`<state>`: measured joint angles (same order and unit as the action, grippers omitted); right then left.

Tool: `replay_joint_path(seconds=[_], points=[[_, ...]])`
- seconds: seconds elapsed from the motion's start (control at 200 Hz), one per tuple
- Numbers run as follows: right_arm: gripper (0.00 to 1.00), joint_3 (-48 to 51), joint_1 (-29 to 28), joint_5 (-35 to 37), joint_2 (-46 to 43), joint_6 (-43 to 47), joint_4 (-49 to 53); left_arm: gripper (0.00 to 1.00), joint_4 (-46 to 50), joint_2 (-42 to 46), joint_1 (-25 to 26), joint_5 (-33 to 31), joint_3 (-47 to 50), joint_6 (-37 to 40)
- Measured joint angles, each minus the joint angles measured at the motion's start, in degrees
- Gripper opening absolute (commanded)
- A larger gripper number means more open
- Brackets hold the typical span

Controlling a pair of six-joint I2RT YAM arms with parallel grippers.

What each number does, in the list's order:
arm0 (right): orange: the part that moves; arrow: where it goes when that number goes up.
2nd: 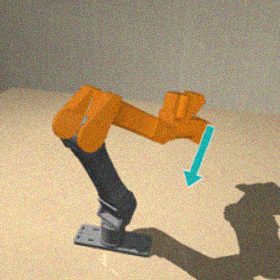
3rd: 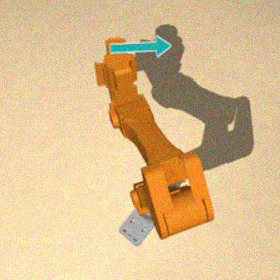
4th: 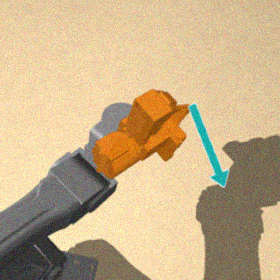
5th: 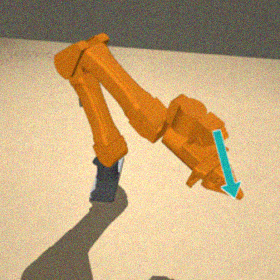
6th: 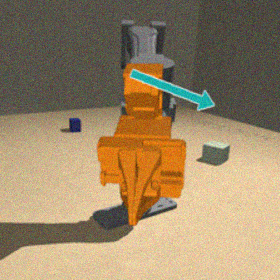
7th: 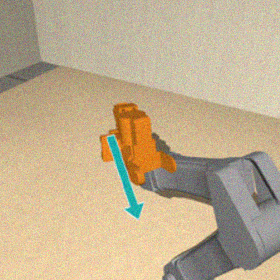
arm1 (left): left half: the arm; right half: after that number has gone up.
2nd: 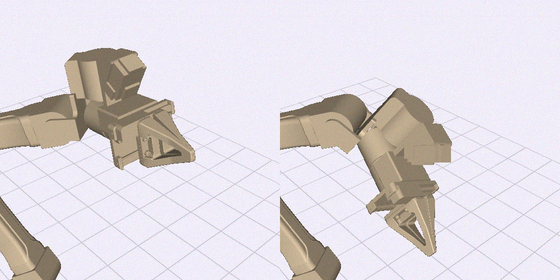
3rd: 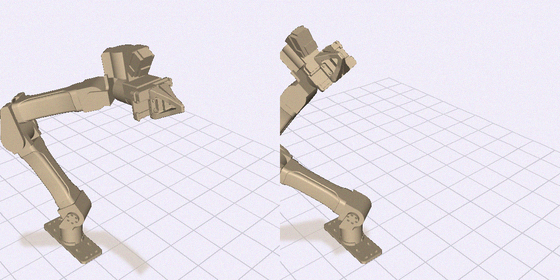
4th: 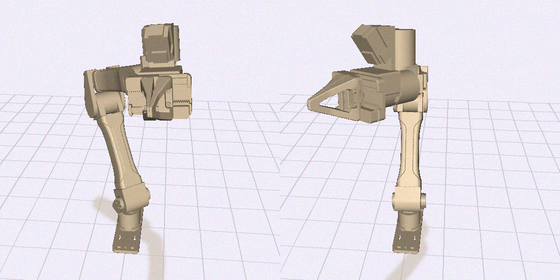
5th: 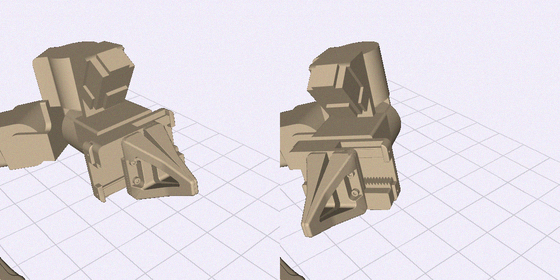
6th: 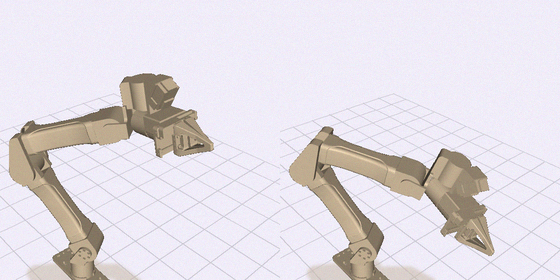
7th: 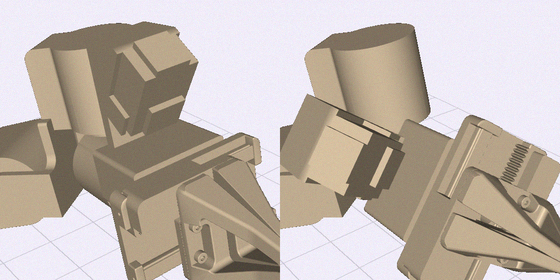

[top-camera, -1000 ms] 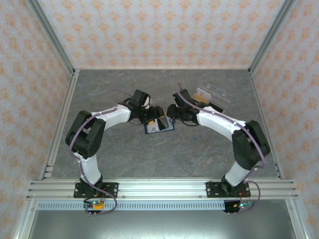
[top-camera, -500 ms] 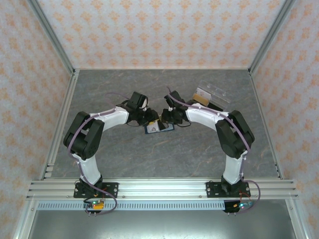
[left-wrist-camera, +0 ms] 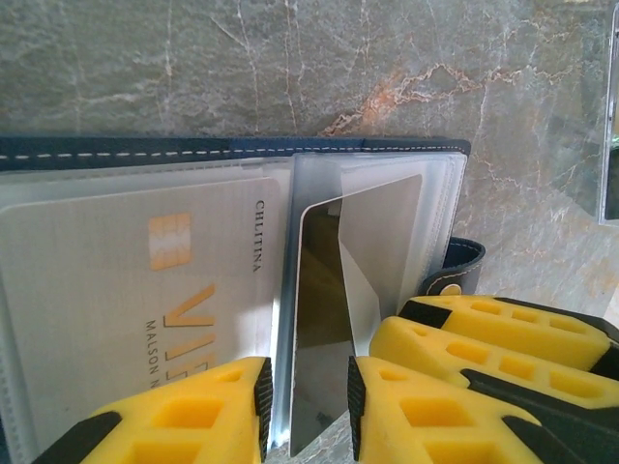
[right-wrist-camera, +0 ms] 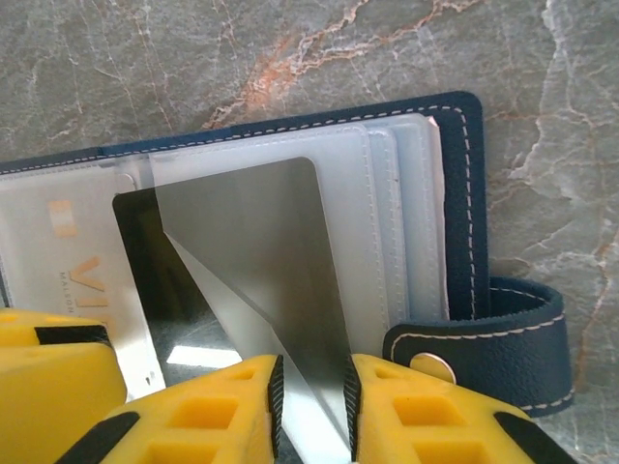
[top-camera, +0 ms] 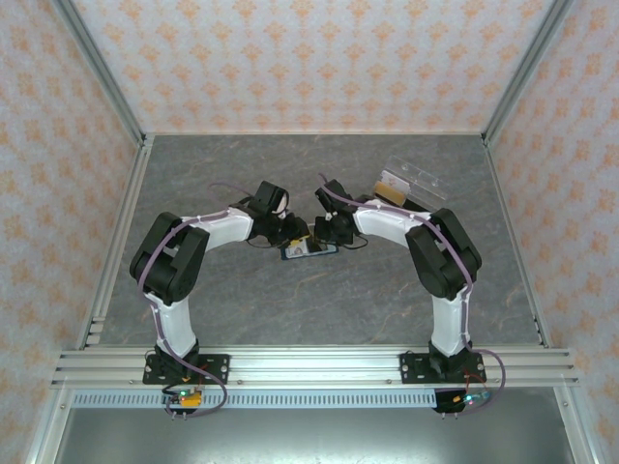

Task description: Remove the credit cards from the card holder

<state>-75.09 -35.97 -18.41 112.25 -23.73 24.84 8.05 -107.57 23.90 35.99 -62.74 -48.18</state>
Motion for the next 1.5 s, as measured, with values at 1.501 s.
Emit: replay_joint_path(seconds=[1.501], points=[[0.26, 0.7, 0.8, -1.2, 0.2, -1.2, -2.1, 0.0, 3.1, 2.3, -1.2, 0.9, -0.2, 5.1]])
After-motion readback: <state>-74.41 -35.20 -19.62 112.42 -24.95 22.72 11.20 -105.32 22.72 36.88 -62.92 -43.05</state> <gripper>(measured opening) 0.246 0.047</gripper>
